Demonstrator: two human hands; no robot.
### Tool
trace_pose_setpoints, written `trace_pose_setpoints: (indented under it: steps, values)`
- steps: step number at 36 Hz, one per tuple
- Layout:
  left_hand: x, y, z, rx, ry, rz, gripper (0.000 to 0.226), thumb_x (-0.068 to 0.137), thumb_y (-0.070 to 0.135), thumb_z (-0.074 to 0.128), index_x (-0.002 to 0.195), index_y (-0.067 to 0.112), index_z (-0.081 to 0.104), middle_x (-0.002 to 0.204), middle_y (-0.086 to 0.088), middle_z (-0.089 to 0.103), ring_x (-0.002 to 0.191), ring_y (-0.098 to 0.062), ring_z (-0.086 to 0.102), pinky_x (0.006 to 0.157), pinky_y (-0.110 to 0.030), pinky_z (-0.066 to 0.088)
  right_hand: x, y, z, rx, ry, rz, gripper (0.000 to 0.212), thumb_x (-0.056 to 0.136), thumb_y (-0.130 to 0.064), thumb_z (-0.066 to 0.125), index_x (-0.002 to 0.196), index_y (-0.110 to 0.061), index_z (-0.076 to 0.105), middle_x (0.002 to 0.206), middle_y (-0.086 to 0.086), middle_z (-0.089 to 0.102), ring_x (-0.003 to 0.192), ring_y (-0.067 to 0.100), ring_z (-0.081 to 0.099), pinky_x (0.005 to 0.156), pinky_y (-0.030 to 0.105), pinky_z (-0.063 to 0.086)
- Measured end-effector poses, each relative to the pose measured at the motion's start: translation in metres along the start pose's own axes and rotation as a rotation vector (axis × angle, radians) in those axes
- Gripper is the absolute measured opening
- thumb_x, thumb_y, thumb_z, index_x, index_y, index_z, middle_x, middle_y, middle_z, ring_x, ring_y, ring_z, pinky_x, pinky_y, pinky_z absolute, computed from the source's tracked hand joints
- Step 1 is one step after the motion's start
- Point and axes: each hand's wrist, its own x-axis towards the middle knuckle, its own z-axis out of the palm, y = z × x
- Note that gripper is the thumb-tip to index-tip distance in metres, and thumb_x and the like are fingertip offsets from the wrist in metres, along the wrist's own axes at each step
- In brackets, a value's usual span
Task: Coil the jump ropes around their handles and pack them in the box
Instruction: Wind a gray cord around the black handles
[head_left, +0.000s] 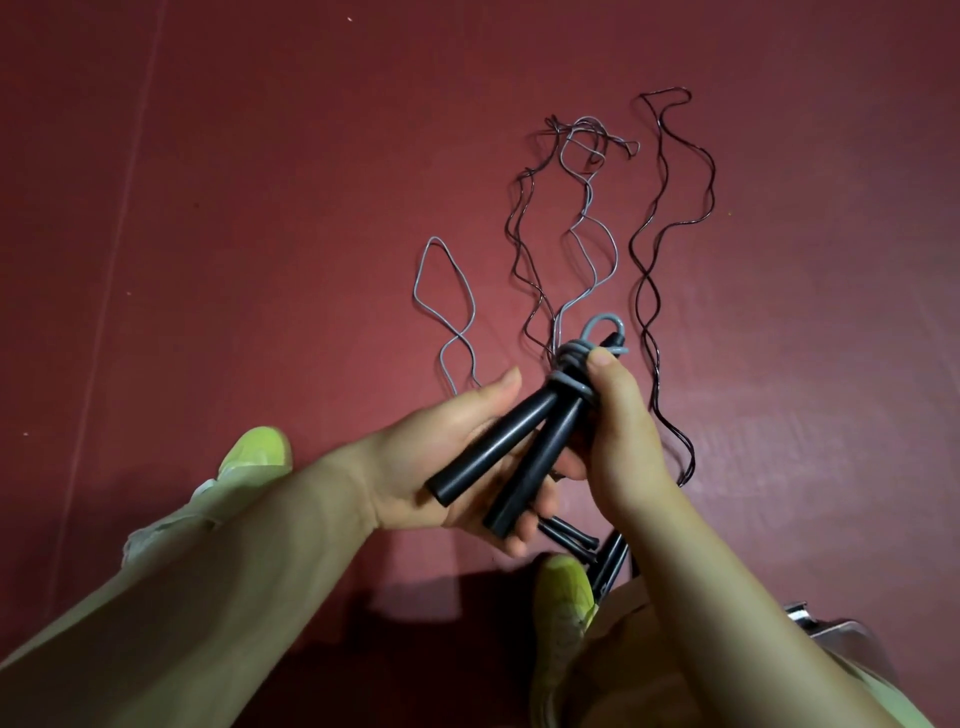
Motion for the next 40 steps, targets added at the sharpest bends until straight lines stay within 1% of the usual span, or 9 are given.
trace_pose_setpoints:
  steps: [3,6,12,17,23,27,32,36,40]
  values:
    - [-0.001,0.005,0.005,0.053,0.083,-0.013,0.076,0.081,0.073,0.031,0.093,0.007,0.066,0.069,-0.005,0.061,0.058,-0.020,0.057,0.061,-0.029,0.047,0.001,-0.004,-0.002,-0.117,-0.029,0.009,0.048,0.092,-0.053,0.039,0.067,-0.012,0.043,0.042,0.001,0.039,0.037,0.017,0.035,0.039,0.022,0.025]
    - [-0.004,0.007,0.003,0.169,0.183,0.025,0.067,0.081,0.069,0.039,0.089,0.009,0.066,0.070,-0.007,0.061,0.059,-0.024,0.056,0.063,-0.031,0.043,0.002,-0.003,-0.006,-0.294,-0.009,0.033,0.054,0.083,-0.066,0.038,0.070,-0.015,0.050,0.052,0.004,0.040,0.056,0.022,0.034,0.052,0.031,0.023]
    - [0.001,0.001,0.010,0.389,0.456,0.111,0.055,0.094,0.054,0.036,0.083,0.007,0.061,0.063,-0.009,0.060,0.053,-0.025,0.055,0.058,-0.030,0.044,0.003,0.001,-0.006,-0.608,0.052,0.023,0.058,0.101,-0.053,0.018,0.058,-0.021,0.040,0.039,-0.011,0.036,0.039,0.006,0.030,0.051,0.027,0.024]
    - [0.010,-0.005,0.010,0.576,0.613,0.114,0.051,0.099,0.049,0.030,0.076,0.011,0.055,0.060,-0.004,0.059,0.048,-0.019,0.055,0.048,-0.021,0.044,0.003,0.002,-0.002,-0.806,0.097,0.018,0.060,0.101,-0.051,0.013,0.060,-0.015,0.038,0.051,-0.004,0.040,0.047,0.013,0.035,0.049,0.029,0.024]
    - [0.010,-0.003,0.006,0.901,0.715,0.130,0.052,0.097,0.054,0.028,0.071,0.016,0.052,0.065,0.000,0.063,0.055,-0.018,0.058,0.067,-0.036,0.050,0.003,0.006,-0.003,-0.785,0.110,-0.015,0.061,0.101,-0.051,0.012,0.058,-0.017,0.039,0.054,-0.006,0.040,0.049,0.012,0.035,0.050,0.028,0.024]
    - [0.008,-0.005,0.001,1.134,0.800,0.069,0.055,0.088,0.066,0.028,0.073,0.018,0.051,0.071,0.001,0.059,0.076,-0.026,0.059,0.078,-0.043,0.049,0.006,0.009,-0.006,-0.620,0.068,0.129,0.067,0.096,-0.064,0.015,0.060,-0.022,0.054,0.044,-0.011,0.042,0.043,0.004,0.034,0.050,0.025,0.023]
    - [0.010,-0.006,0.008,1.355,0.898,0.114,0.043,0.089,0.060,0.033,0.074,0.020,0.038,0.071,0.006,0.049,0.079,-0.026,0.051,0.069,-0.037,0.039,0.003,0.000,-0.007,-0.404,-0.006,0.149,0.059,0.092,-0.062,0.042,0.045,-0.025,0.049,0.042,-0.014,0.035,0.038,0.003,0.028,0.043,0.020,0.024]
    - [0.011,-0.005,0.007,1.339,0.834,0.163,0.037,0.084,0.058,0.047,0.079,0.023,0.037,0.076,0.006,0.051,0.078,-0.021,0.052,0.070,-0.036,0.042,0.004,-0.004,-0.007,-0.302,0.033,0.072,0.039,0.094,-0.042,0.053,0.064,-0.023,0.039,0.040,-0.015,0.034,0.033,0.001,0.033,0.038,0.011,0.026]
    - [0.008,-0.003,0.000,0.969,0.488,0.093,0.040,0.060,0.063,0.064,0.080,0.032,0.047,0.069,0.014,0.052,0.061,-0.004,0.049,0.062,-0.028,0.041,0.003,-0.003,-0.009,-0.281,0.001,-0.019,0.031,0.079,-0.045,0.053,0.065,-0.024,0.035,0.045,-0.014,0.027,0.038,0.004,0.024,0.038,0.013,0.023]
